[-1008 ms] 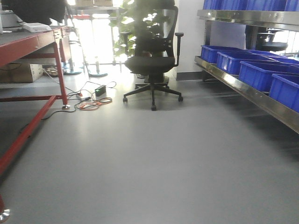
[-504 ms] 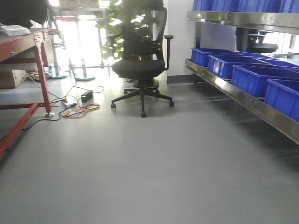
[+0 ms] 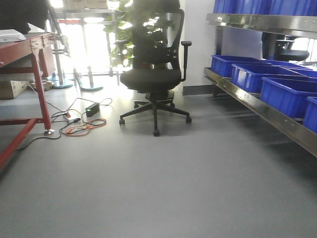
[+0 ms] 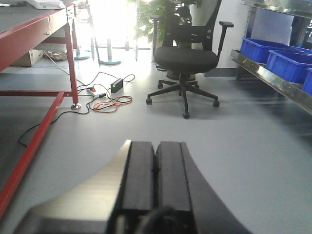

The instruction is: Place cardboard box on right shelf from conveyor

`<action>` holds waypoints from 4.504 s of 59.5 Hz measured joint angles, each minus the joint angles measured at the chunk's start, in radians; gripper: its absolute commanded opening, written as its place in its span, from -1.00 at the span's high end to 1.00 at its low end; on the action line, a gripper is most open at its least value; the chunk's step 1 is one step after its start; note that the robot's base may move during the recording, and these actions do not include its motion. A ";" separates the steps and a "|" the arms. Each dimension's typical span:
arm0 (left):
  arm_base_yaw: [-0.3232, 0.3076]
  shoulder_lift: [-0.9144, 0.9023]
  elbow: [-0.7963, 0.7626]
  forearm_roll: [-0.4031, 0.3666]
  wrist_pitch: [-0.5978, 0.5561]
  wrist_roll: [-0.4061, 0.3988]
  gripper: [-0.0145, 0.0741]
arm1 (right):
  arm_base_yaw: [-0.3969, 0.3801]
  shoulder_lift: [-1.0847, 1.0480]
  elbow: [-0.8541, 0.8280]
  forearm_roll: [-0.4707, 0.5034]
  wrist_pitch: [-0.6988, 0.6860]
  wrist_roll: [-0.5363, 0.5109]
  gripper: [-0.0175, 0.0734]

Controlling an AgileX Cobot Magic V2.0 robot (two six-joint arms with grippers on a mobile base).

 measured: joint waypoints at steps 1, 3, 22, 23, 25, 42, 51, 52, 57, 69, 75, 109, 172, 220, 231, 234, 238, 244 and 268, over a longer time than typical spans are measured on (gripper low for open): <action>0.000 0.000 0.000 0.000 0.000 0.000 0.94 | 0.000 0.000 0.000 0.000 0.000 0.000 0.30; 0.000 0.000 0.000 0.000 0.000 0.000 0.94 | 0.000 0.000 0.000 0.000 0.000 0.000 0.30; 0.000 0.000 0.000 0.000 0.000 0.000 0.94 | 0.000 0.000 0.000 0.000 0.000 0.000 0.30; 0.000 0.000 0.000 0.000 0.000 0.000 0.93 | 0.000 0.000 0.000 0.000 0.000 0.000 0.30; 0.000 0.000 0.000 0.000 0.000 0.000 0.94 | 0.000 0.000 0.000 0.000 0.000 0.000 0.30; 0.000 0.000 0.000 0.000 0.000 0.000 0.94 | 0.000 0.000 0.000 0.000 0.000 0.000 0.30; 0.000 0.000 0.000 0.000 0.000 0.000 0.94 | 0.000 0.000 0.000 0.000 0.000 0.000 0.30; 0.000 0.000 0.000 0.000 0.000 0.000 0.94 | 0.000 0.000 0.000 0.000 0.000 0.000 0.30; 0.000 0.000 0.000 0.000 0.000 0.000 0.94 | 0.000 0.000 0.000 0.000 0.000 0.000 0.30; 0.000 0.000 0.000 0.000 0.000 0.000 0.94 | 0.000 0.000 0.000 0.000 0.000 0.000 0.30; 0.000 0.000 0.000 0.000 0.000 0.000 0.94 | 0.000 0.000 0.000 0.000 0.000 0.000 0.30; 0.000 0.000 0.000 0.000 0.000 0.000 0.94 | 0.000 0.000 0.000 0.000 0.000 0.000 0.30; 0.000 0.000 0.000 0.000 0.000 0.000 0.94 | 0.000 0.000 0.000 0.000 0.000 0.000 0.30; 0.000 0.000 0.000 0.000 0.000 0.000 0.94 | 0.000 0.000 0.000 0.000 0.000 0.000 0.30; 0.000 0.000 0.000 0.000 0.000 0.000 0.94 | 0.000 0.000 0.000 0.000 0.000 0.000 0.30; 0.000 0.000 0.000 0.000 0.000 0.000 0.93 | 0.000 0.000 0.000 0.000 0.000 0.000 0.30; 0.000 0.000 0.000 0.000 0.000 0.000 0.94 | 0.000 0.000 0.000 0.000 0.000 0.000 0.30; 0.000 0.000 0.000 0.000 0.000 0.000 0.94 | 0.000 0.000 0.000 0.000 0.000 0.000 0.30; 0.000 0.000 0.000 0.000 0.000 0.000 0.94 | 0.000 0.014 0.000 0.000 -0.004 0.000 0.30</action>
